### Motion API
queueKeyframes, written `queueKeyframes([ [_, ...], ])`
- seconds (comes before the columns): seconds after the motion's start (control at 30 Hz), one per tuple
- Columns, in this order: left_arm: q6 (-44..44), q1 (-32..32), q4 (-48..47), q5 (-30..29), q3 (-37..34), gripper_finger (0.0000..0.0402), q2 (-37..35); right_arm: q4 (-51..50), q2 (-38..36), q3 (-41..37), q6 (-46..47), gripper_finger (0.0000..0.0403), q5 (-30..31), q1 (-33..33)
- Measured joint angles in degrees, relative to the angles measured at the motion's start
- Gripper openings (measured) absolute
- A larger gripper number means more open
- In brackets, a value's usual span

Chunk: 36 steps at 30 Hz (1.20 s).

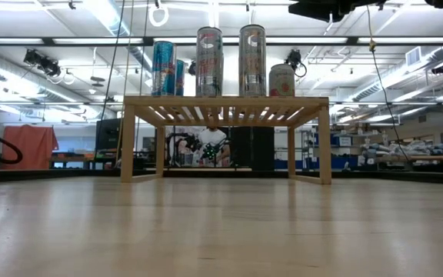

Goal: Place canned beverage on shelf
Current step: Put the pink white soda can on the shelf aligned with the other pink white soda can

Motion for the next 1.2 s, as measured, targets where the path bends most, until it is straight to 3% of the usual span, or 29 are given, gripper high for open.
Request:
queueKeyframes([
  [0.13, 1.38, -0.13, -0.13, 0.02, 0.28, 0.0131, 0.02, -0.01, 0.00, 0.00, 0.00, 0.0383, 0.00, 0.00],
  [0.43, 2.35, -0.17, 0.06, -4.00, 2.74, 0.0149, 0.33, -0.44, 0.00, 0.00, 0.00, 0.0383, 0.00, 0.00],
  [1.2, 7.86, 2.74, -1.56, -5.21, 3.04, 0.0151, -1.66, -0.67, 0.00, 0.00, 0.00, 0.0383, -0.42, 0.00],
])
